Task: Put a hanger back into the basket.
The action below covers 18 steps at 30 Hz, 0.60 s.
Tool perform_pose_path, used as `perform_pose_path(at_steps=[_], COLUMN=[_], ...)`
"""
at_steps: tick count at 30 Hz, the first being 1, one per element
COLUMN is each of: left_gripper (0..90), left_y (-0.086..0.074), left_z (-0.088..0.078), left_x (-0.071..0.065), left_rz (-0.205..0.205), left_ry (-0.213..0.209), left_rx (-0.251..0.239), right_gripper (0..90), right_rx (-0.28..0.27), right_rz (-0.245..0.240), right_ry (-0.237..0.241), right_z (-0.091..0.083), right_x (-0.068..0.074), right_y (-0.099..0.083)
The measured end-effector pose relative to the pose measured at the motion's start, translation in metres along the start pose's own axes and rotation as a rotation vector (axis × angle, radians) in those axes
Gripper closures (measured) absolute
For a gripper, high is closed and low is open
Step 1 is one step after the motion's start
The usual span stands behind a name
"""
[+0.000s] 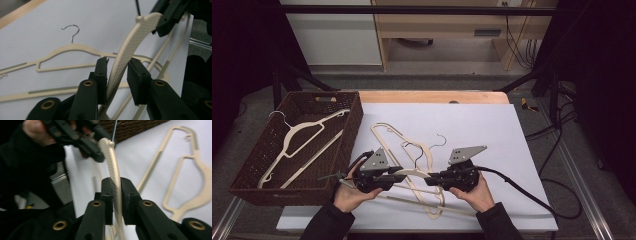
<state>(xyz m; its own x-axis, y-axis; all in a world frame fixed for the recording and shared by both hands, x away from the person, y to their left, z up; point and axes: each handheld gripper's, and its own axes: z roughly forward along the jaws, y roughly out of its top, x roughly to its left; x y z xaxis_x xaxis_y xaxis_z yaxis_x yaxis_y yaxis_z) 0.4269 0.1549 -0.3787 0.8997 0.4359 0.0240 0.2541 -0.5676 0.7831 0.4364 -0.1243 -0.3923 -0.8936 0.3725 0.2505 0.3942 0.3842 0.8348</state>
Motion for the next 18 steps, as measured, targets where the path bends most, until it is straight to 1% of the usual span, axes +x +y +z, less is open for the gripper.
perform_pose_path(at_steps=[2,4,6,9,13,14,16,18], left_gripper=[76.0,77.4,79.0,81.9,85.1,85.8,86.2,86.3], left_y=[0.0,0.0,0.0,-0.002,-0.003,-0.003,-0.002,-0.003], left_z=[0.0,0.001,0.001,0.003,0.005,0.005,0.004,0.002], left_x=[-0.003,-0.005,-0.007,-0.009,-0.011,-0.012,-0.015,-0.015], left_rz=[0.0,-0.003,-0.007,-0.025,-0.042,-0.045,-0.037,-0.052], left_ry=[-0.006,-0.011,-0.025,-0.061,-0.11,-0.111,-0.084,-0.073], left_rx=[0.008,0.012,0.014,0.009,0.006,0.005,0.01,0.0], right_gripper=[75.6,71.7,68.6,63.9,56.1,54.6,50.7,48.3], right_rx=[-0.01,-0.013,-0.011,-0.014,-0.026,-0.027,-0.041,-0.063], right_rz=[-0.017,-0.027,-0.034,-0.035,-0.047,-0.05,-0.052,-0.041], right_ry=[-0.035,-0.057,-0.074,-0.105,-0.127,-0.133,-0.137,-0.138], right_z=[0.0,0.0,0.001,0.002,0.003,0.003,0.001,-0.005], right_x=[0.0,0.001,0.001,0.001,0.001,0.002,0.001,-0.001], right_y=[0.0,-0.001,-0.002,-0.003,-0.003,-0.004,-0.005,-0.008])
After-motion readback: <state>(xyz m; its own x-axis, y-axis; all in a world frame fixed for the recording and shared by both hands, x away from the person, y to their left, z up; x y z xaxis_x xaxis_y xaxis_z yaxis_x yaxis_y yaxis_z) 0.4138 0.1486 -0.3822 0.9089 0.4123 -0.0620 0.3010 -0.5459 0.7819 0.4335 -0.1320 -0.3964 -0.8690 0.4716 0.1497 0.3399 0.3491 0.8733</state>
